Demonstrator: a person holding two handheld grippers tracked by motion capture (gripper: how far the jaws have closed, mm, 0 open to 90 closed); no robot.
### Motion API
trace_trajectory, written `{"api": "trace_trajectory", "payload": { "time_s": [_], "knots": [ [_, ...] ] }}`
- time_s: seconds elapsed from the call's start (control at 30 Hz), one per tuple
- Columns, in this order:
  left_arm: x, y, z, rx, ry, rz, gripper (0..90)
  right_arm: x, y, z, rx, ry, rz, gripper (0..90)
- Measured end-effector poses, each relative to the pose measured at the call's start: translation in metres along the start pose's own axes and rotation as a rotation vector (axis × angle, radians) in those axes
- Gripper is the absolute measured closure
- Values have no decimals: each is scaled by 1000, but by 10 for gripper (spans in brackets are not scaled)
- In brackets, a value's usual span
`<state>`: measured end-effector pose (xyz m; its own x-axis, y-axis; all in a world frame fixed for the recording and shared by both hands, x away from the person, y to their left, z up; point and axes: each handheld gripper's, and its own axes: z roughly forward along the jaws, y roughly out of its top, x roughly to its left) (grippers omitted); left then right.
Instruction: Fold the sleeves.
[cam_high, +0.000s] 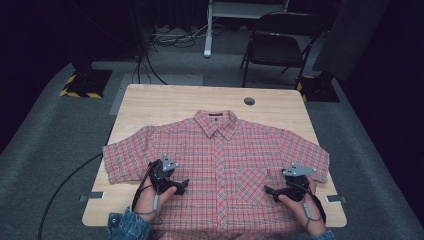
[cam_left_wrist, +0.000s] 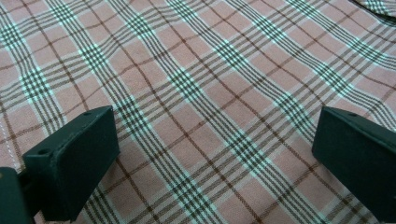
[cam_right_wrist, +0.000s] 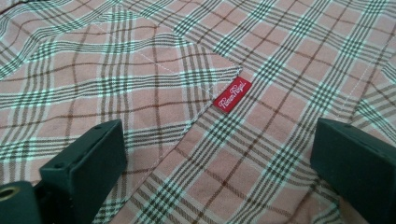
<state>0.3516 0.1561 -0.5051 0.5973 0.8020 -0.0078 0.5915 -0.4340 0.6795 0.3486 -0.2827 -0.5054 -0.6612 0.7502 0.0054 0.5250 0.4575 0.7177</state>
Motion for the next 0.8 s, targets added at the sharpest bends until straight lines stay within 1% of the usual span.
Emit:
{"api": "trace_trajectory", "payload": {
  "time_s": [0.6,0.73,0.8],
  "knots": [
    [0,0,0,1,0,2,9,0,0,0,0,1,-1,36],
    [1,0,-1,-1,-5,-3,17,0,0,0,0,1,-1,36],
    [2,1,-1,-1,-4,-11,27,0,0,0,0,1,-1,36]
  ]
}}
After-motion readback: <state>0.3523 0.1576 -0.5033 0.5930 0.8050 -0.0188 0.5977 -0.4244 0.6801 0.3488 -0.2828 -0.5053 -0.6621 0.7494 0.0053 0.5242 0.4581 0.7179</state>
